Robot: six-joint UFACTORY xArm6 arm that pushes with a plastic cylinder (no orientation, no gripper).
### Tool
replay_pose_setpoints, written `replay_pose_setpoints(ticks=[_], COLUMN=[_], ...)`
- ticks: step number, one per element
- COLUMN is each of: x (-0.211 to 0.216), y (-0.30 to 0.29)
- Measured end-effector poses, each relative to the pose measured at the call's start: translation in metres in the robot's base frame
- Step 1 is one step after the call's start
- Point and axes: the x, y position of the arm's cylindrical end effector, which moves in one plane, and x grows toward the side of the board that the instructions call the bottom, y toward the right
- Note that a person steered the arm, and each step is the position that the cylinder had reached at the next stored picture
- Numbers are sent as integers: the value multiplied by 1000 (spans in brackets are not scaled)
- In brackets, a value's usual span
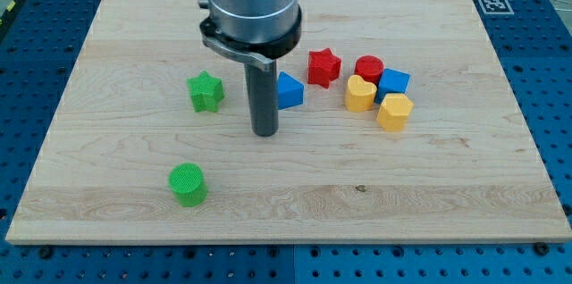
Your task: Place the blue triangle to the bottom of red star
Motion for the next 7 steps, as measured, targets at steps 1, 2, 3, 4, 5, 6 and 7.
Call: replay_pose_setpoints(ticks=[1, 2, 3, 4, 5, 6, 7], x=[-2, -10, -14, -31, -31, -34, -36], y=[0, -1, -1, -1, -1, 3, 4])
